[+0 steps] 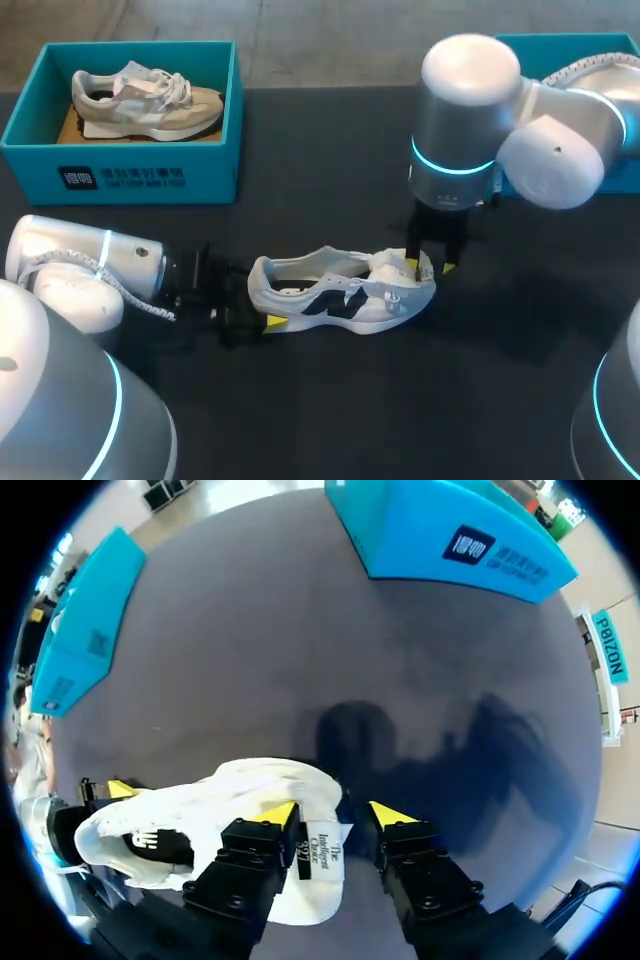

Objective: Take the shoe out of the shoebox, open the shoe tongue, remove and reinsert the insole, then place the shoe into the shoebox

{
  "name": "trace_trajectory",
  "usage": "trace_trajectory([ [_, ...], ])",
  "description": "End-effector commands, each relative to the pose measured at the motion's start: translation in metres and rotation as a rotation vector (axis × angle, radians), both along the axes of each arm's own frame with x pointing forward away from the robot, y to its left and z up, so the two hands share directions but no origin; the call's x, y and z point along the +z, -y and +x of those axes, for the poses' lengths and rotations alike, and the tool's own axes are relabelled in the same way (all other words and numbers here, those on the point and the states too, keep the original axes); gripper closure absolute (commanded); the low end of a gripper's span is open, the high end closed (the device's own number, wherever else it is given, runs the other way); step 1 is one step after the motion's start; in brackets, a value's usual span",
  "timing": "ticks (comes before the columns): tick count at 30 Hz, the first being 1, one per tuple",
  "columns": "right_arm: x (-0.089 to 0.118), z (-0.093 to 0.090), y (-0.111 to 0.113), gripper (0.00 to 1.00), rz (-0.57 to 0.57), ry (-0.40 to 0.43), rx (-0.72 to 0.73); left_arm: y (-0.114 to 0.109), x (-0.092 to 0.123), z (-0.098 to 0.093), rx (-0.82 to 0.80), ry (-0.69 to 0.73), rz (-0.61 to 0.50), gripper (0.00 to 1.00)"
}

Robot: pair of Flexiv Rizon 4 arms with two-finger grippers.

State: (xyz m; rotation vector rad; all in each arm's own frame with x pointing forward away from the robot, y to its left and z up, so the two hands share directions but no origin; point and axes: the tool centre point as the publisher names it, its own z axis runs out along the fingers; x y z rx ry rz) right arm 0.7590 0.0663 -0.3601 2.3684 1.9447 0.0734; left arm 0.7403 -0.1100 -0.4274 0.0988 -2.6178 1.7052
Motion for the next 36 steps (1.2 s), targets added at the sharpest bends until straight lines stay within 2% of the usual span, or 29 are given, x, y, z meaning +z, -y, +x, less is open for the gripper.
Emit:
trace_trajectory([
  [1,0.028,-0.005,-0.005,0.52,-0.027,0.031,0.013,0.000,-0.005,0.001,0.000,0.000,0.002,1.00],
  [9,0.066,-0.001,-0.015,0.35,-0.074,0.088,0.053,0.000,-0.005,0.001,0.000,0.000,0.002,1.00],
  [21,0.122,0.005,-0.043,0.27,-0.106,0.188,0.171,0.000,-0.005,0.001,0.000,0.000,0.002,1.00],
  [27,0.151,0.005,-0.067,0.22,-0.085,0.264,0.298,0.000,-0.005,0.001,0.000,0.000,0.002,1.00],
  [33,0.167,0.003,-0.086,0.13,-0.097,0.308,0.479,0.000,-0.005,0.001,0.000,0.000,0.002,1.00],
  [36,0.172,0.002,-0.097,0.19,-0.122,0.313,0.614,0.000,-0.005,0.001,0.000,0.000,0.002,1.00],
])
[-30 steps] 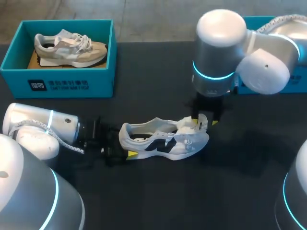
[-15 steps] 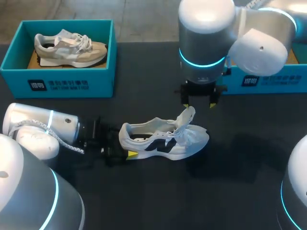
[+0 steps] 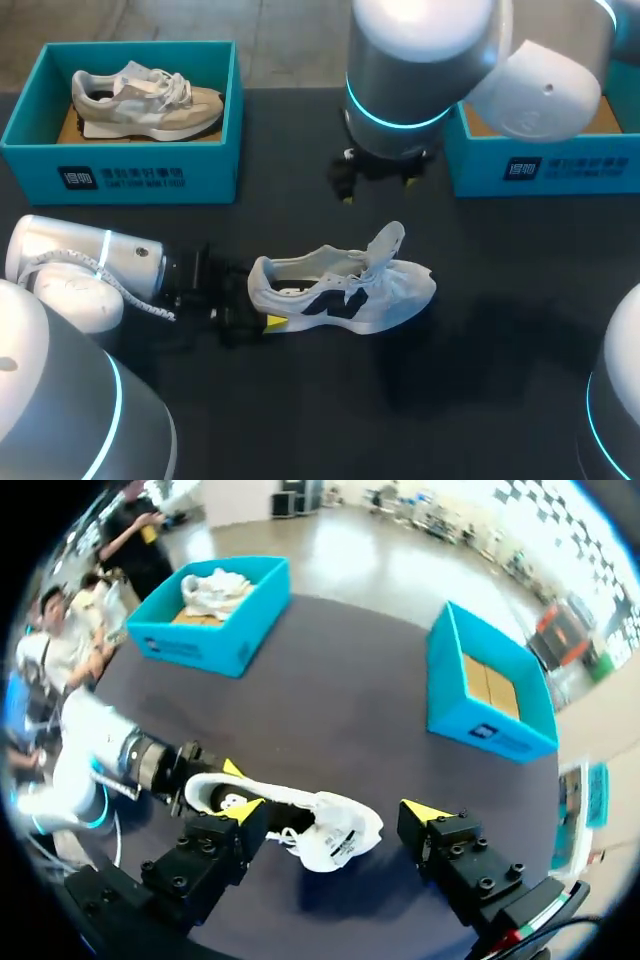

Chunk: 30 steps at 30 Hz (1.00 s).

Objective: Take the shoe out of the shoebox, open the shoe tongue, remove and reinsert the insole, then place the shoe into the shoebox

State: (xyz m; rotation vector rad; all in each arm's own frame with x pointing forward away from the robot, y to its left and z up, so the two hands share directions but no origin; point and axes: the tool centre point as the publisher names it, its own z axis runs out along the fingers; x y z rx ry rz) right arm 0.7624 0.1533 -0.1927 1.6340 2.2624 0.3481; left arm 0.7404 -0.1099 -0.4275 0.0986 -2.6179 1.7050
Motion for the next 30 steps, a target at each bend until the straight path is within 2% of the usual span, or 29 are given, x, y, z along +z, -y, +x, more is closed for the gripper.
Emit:
trace_trajectory([
  [1,0.006,-0.002,-0.015,0.25,-0.055,0.009,0.151,0.000,-0.005,0.001,0.000,0.000,0.002,1.00],
  [3,0.008,-0.003,-0.023,0.35,-0.105,0.012,0.240,0.000,-0.005,0.001,0.000,0.000,0.002,1.00],
  [4,0.009,-0.004,-0.027,0.51,-0.116,0.007,0.289,0.000,-0.005,0.001,0.000,0.000,0.002,1.00],
  [8,0.012,-0.004,-0.041,0.66,-0.189,-0.009,0.439,0.000,-0.005,0.001,0.000,0.000,0.002,1.00],
  [12,0.012,-0.003,-0.046,1.00,-0.229,-0.026,0.566,0.000,-0.005,0.001,0.000,0.000,0.002,1.00],
  [20,0.006,-0.009,-0.049,1.00,-0.261,-0.080,0.740,0.000,-0.005,0.001,0.000,0.000,0.002,1.00],
  [30,-0.038,-0.015,-0.052,1.00,-0.304,-0.153,0.896,0.000,-0.005,0.001,0.000,0.000,0.002,1.00],
])
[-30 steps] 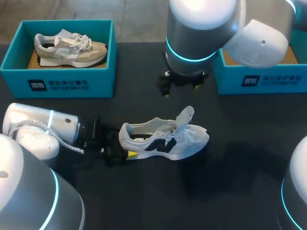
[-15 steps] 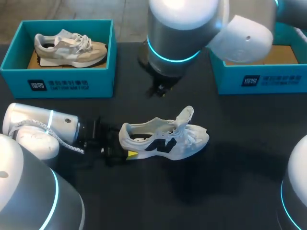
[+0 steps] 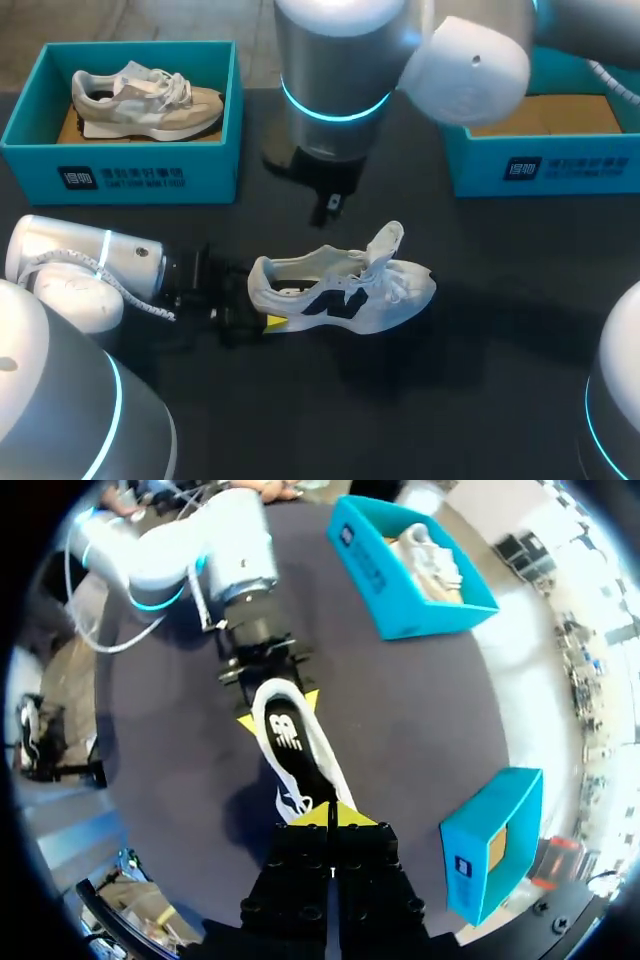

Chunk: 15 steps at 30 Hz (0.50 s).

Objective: Take the shoe out of the shoebox, open the shoe tongue, remove and reinsert the insole, then place the shoe into the shoebox

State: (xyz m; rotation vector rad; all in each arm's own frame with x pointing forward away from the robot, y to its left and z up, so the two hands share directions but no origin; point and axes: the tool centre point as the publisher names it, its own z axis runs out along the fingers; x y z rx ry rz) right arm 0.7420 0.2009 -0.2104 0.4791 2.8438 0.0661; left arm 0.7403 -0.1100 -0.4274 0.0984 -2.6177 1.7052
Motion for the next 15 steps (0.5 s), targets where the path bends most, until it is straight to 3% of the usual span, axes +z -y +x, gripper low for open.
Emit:
trace_trajectory([
  [1,-0.025,0.005,-0.005,1.00,-0.008,-0.029,0.041,0.000,-0.005,0.001,0.000,0.000,0.002,1.00],
  [9,-0.065,0.002,-0.008,1.00,-0.089,-0.044,0.124,0.000,-0.005,0.001,0.000,0.000,0.002,1.00],
  [15,-0.078,0.005,-0.011,1.00,-0.060,-0.058,0.127,0.000,-0.005,0.001,0.000,0.000,0.002,1.00],
])
